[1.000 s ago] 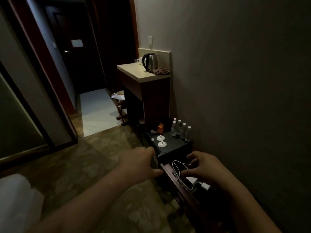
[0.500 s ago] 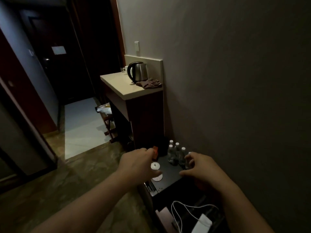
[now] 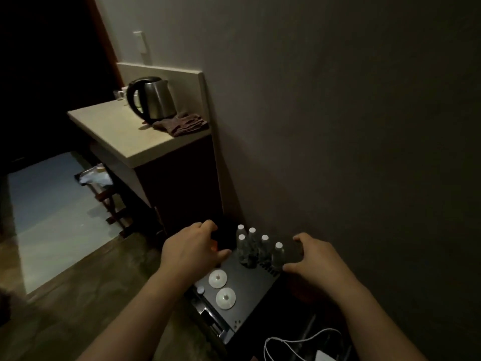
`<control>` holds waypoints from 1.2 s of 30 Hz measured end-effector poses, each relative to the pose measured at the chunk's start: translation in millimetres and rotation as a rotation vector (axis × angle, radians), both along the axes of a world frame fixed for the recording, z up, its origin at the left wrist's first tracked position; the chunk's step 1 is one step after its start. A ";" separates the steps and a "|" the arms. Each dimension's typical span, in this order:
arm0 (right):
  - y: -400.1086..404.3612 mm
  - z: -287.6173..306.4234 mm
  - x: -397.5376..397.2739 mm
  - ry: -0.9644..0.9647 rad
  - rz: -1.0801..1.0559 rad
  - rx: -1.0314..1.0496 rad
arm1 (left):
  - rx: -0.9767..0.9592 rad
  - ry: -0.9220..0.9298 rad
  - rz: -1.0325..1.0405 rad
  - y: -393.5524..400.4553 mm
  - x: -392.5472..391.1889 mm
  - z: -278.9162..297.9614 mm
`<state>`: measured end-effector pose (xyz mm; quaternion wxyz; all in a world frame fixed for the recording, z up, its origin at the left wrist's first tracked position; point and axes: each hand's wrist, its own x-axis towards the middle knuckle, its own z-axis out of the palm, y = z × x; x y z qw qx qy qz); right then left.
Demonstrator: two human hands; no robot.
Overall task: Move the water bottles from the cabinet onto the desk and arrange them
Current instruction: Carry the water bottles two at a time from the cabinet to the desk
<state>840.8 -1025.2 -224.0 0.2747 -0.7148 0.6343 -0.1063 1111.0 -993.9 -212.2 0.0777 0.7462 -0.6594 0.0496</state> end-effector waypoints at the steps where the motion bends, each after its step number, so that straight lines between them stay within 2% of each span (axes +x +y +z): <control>1: -7.2 -5.2 7.1 0.002 -0.036 0.009 | 0.004 -0.008 -0.031 -16.0 8.6 -6.1; 11: -74.6 -49.5 93.6 0.055 -0.373 0.106 | 0.054 0.007 -0.372 -182.7 76.8 -41.6; 16: -108.0 -75.4 104.7 0.105 -0.476 0.149 | 0.095 0.123 -0.421 -229.7 86.2 -85.2; 20: -129.1 -111.1 102.9 0.125 -0.527 0.180 | 0.159 0.178 -0.420 -255.9 89.1 -138.5; 28: -164.0 -223.6 91.2 0.184 -0.537 0.268 | 0.362 0.147 -0.399 -279.4 93.7 -264.1; 36: -200.9 -343.4 77.5 0.043 -0.658 0.235 | 0.501 0.268 -0.359 -310.7 81.4 -374.5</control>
